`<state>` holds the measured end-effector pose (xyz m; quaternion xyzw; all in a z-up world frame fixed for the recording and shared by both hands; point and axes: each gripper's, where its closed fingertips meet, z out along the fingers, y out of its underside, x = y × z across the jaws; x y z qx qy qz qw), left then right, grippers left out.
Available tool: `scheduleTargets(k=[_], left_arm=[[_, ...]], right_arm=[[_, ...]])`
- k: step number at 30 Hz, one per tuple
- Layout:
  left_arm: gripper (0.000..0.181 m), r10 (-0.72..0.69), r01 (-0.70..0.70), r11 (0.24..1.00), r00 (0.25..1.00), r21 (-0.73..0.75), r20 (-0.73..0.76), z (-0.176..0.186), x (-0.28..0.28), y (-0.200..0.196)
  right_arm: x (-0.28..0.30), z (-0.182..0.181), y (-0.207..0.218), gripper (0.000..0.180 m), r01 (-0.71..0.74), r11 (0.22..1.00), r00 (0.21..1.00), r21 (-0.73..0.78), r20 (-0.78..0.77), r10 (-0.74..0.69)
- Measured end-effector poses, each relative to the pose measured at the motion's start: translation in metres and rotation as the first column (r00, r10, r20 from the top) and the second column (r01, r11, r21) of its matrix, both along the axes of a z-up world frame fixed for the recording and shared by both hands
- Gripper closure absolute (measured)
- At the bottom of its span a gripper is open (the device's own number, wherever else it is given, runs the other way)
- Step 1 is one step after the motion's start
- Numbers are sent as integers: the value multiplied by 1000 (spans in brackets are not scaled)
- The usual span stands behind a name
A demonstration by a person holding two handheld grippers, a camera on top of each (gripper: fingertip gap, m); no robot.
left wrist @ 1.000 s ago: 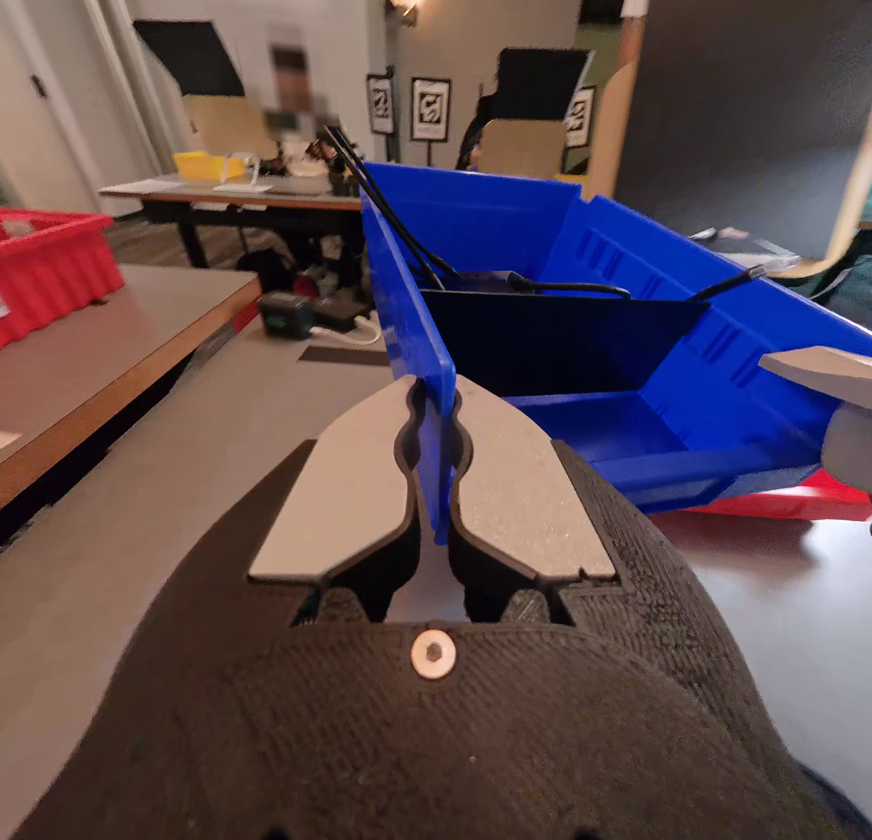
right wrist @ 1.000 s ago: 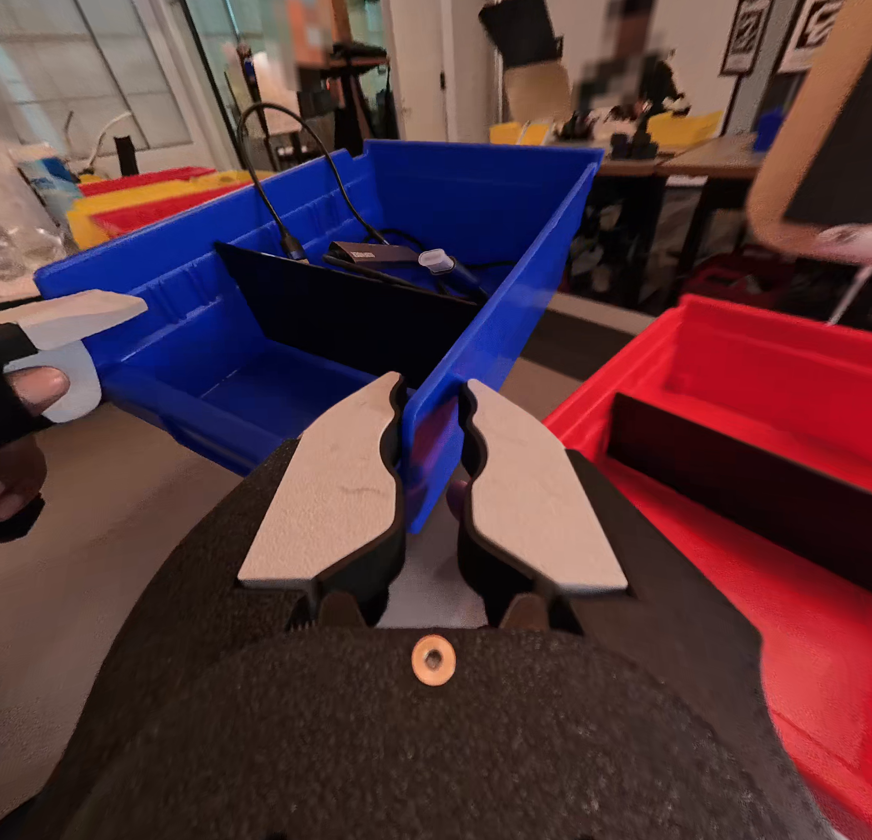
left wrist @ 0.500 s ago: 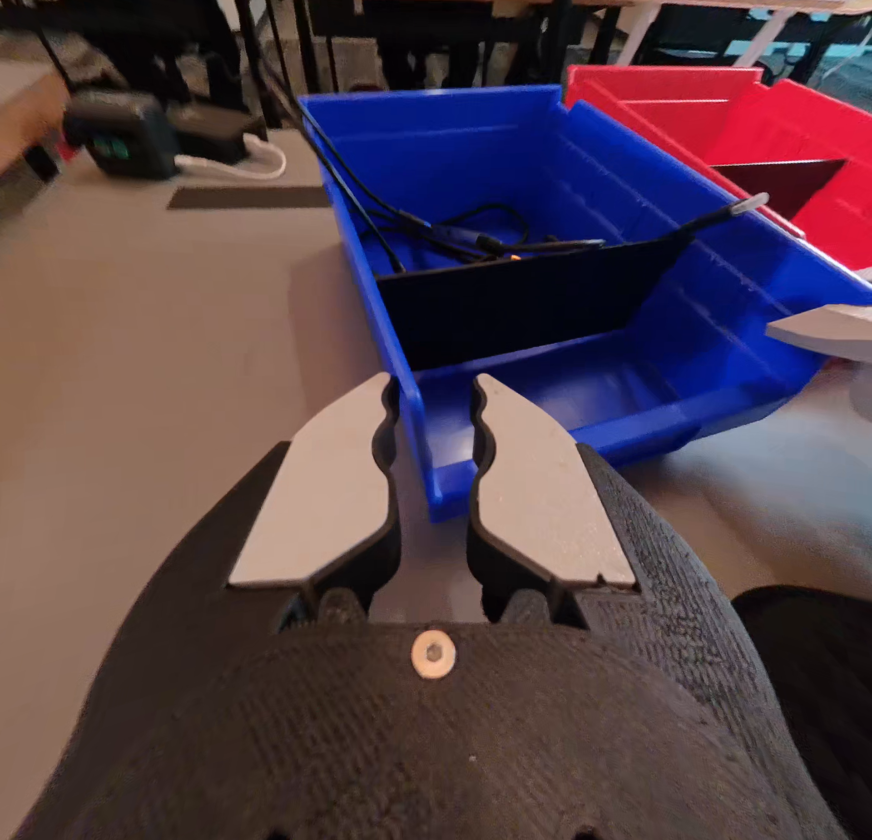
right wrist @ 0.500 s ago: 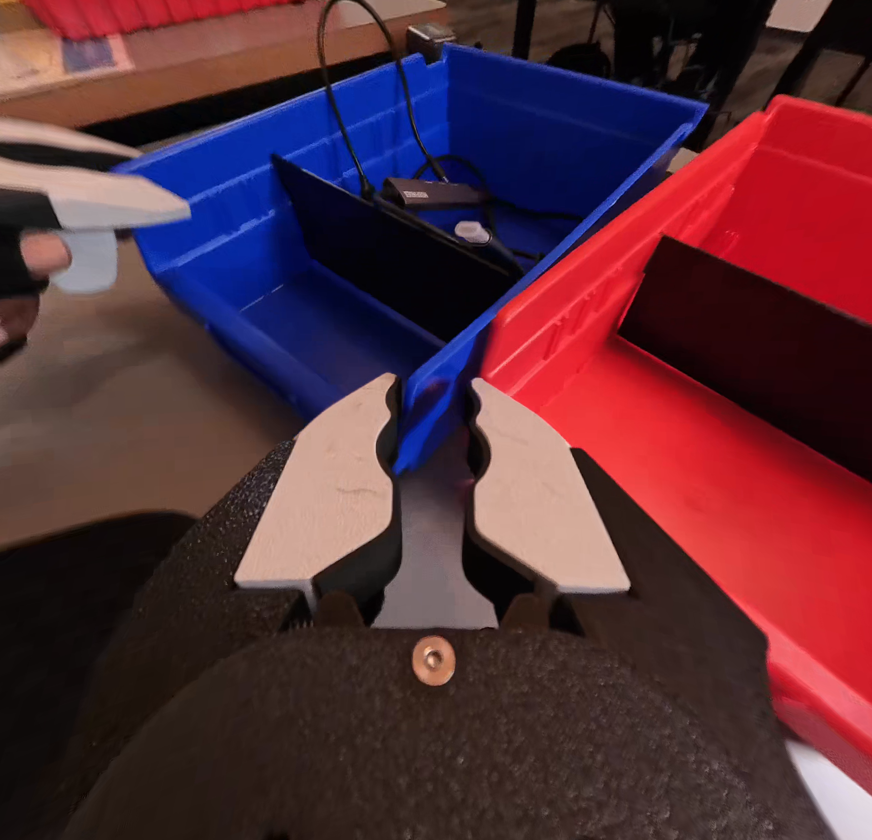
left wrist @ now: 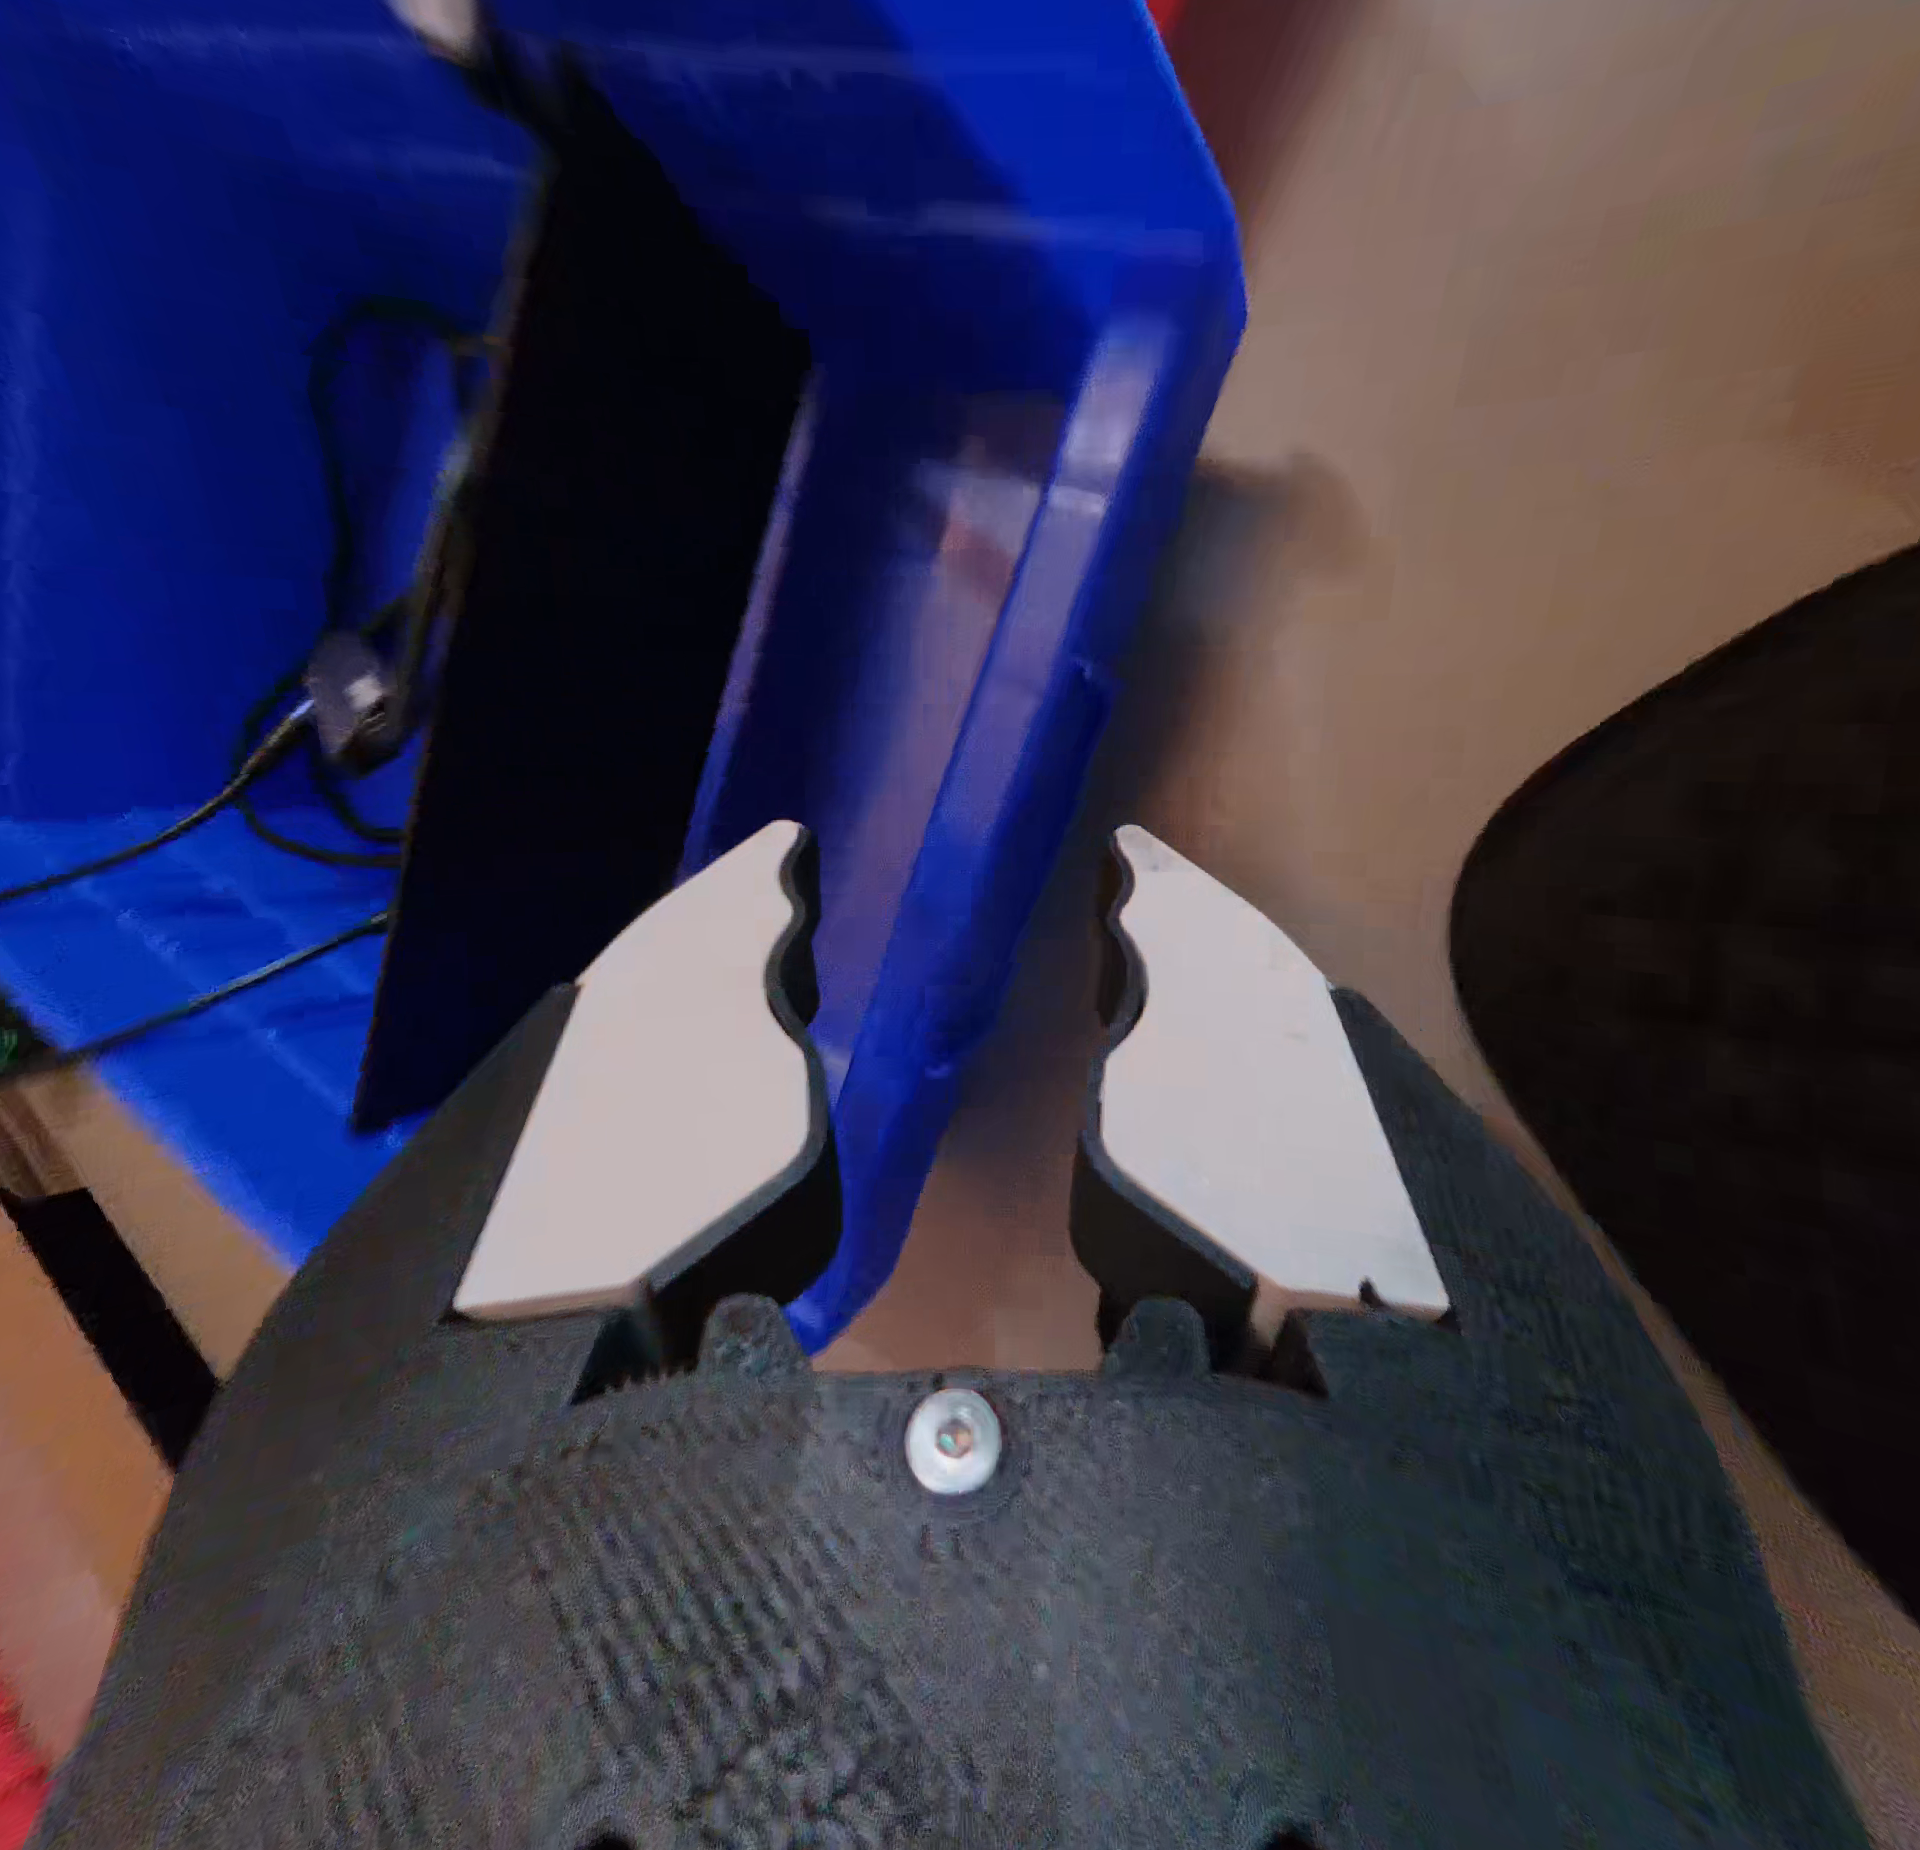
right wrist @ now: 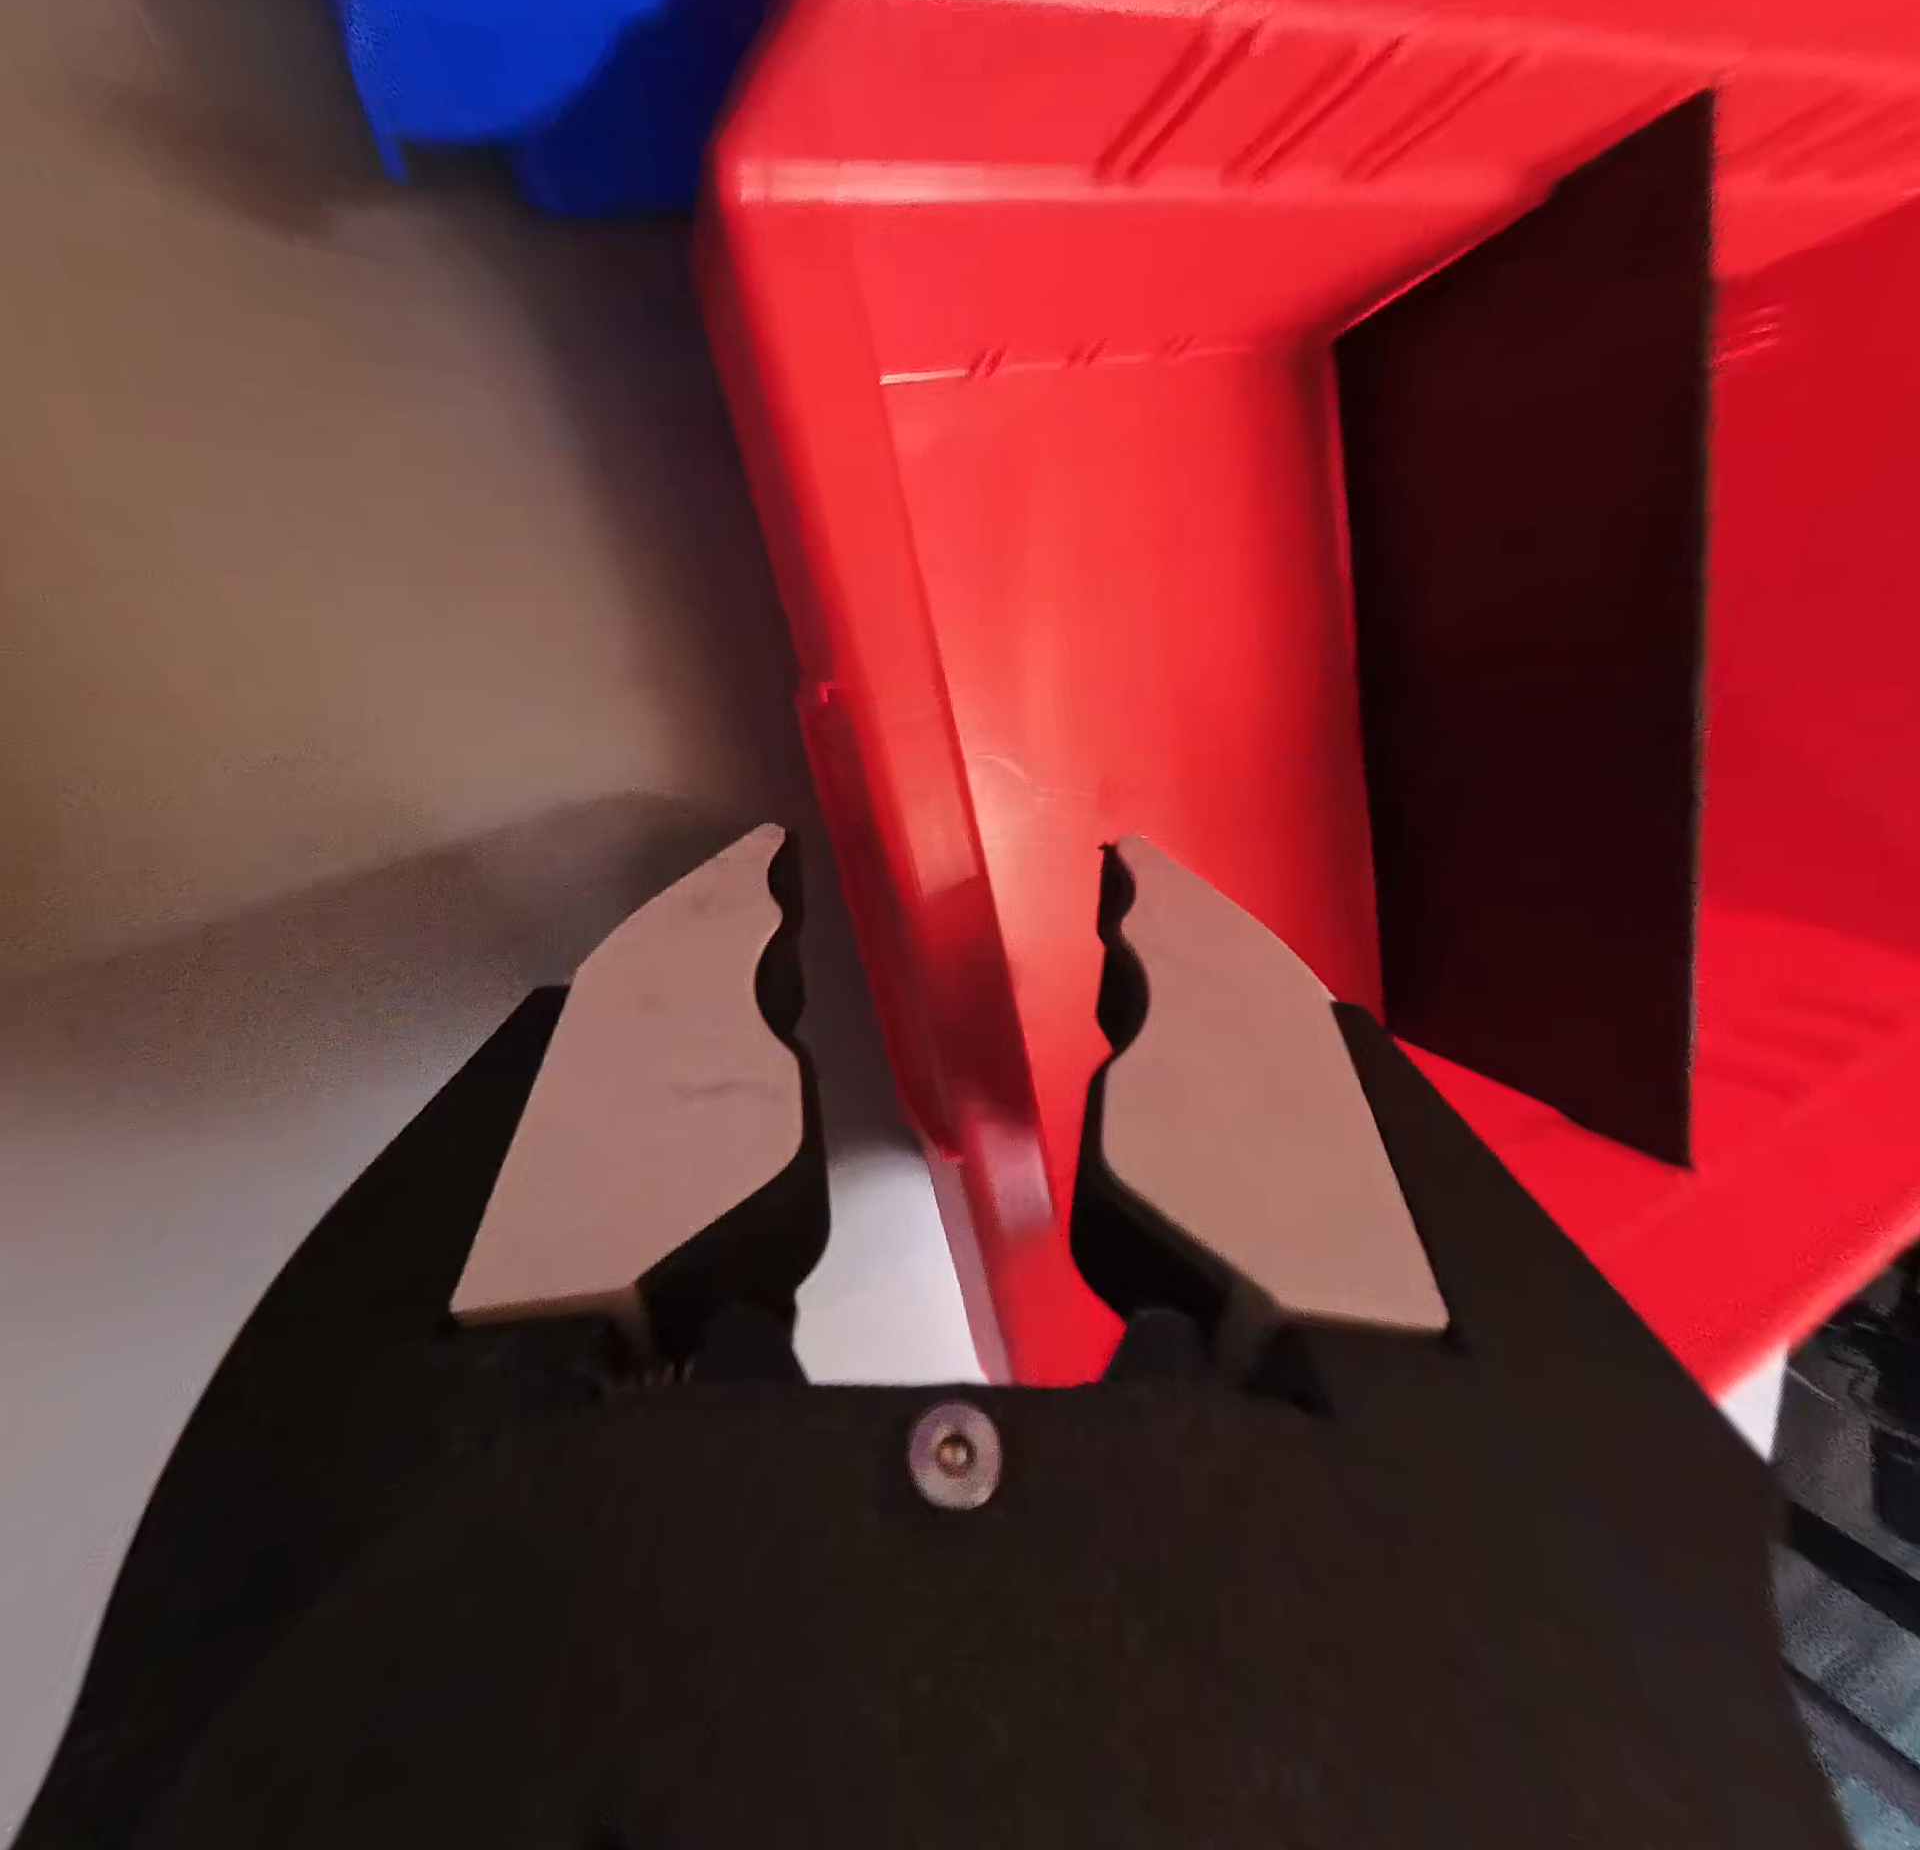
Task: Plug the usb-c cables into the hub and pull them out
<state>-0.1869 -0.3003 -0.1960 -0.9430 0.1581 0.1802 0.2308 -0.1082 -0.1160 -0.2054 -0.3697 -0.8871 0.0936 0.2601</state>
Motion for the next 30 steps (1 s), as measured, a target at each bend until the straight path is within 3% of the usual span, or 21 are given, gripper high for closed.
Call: scheduleTargets(k=[1,3,6,12,19,30], left_arm=[[128,-26,25,997,1000,-67,-7,-11,0,2],[138,-66,63,985,998,-158,-18,-26,-2,7],[149,-85,81,978,996,-190,-10,-33,-1,16],[148,-54,51,994,998,-96,-31,-32,7,28],[148,-43,42,999,998,-29,-35,-31,7,46],[148,25,-25,1000,1000,5,-20,-31,-43,73]], right_arm=[[-1,-8,2,131,-3,1000,1000,25,24,2],[2,-18,5,144,-7,998,998,59,58,3],[18,-17,7,146,1,999,999,52,42,-3],[89,-17,36,146,127,990,992,61,3,-127],[161,-15,111,147,277,944,960,179,-4,-281],[184,-17,185,143,401,913,916,79,2,-402]])
